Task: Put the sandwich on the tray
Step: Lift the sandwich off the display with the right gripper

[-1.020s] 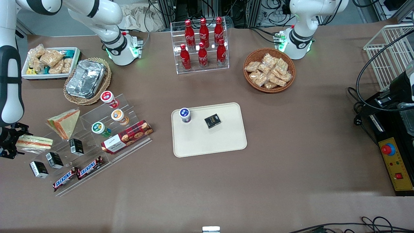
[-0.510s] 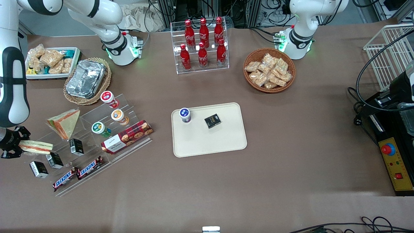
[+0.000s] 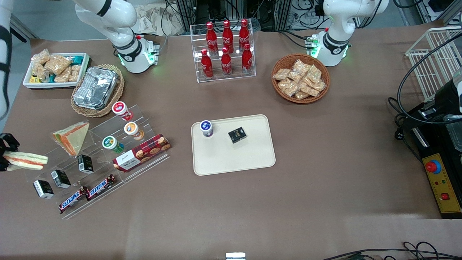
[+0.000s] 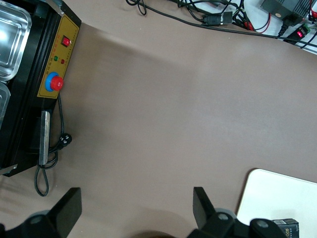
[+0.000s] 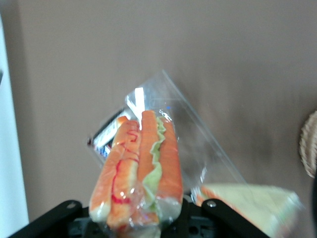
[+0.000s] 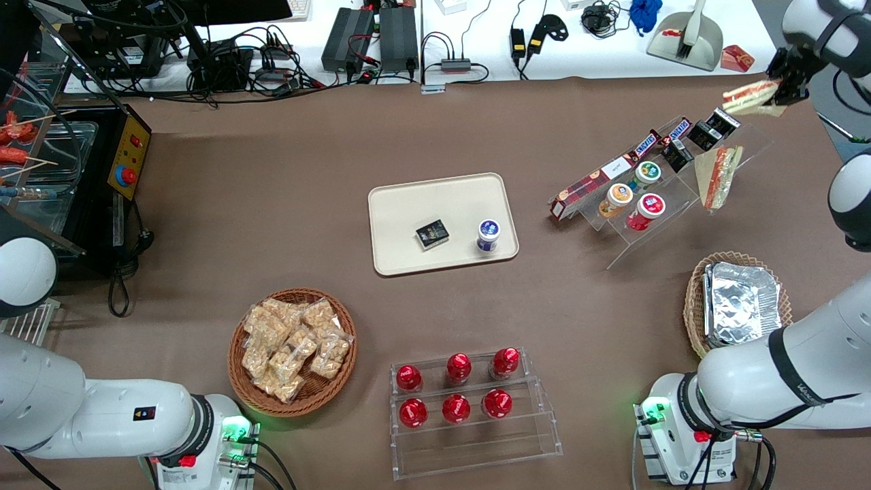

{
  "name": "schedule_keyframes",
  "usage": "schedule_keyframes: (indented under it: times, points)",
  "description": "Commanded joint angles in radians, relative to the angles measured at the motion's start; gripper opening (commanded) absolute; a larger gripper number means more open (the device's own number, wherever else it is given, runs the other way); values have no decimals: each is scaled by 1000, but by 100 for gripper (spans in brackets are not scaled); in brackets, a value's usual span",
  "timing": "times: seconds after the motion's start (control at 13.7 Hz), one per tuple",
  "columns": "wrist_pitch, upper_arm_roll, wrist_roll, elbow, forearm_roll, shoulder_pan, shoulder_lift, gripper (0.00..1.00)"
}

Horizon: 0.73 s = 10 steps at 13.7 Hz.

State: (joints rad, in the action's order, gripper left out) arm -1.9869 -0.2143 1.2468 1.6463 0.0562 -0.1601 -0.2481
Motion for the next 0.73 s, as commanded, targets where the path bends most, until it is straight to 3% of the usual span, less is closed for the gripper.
schedule_keyframes:
  times: [0.0, 0.22, 0.66]
  points:
    - [95, 44, -125, -26, 22, 13, 35, 0]
    - [210, 93, -419, -28, 19, 13, 72, 0]
    - [290, 205, -668, -51, 16, 66, 76, 0]
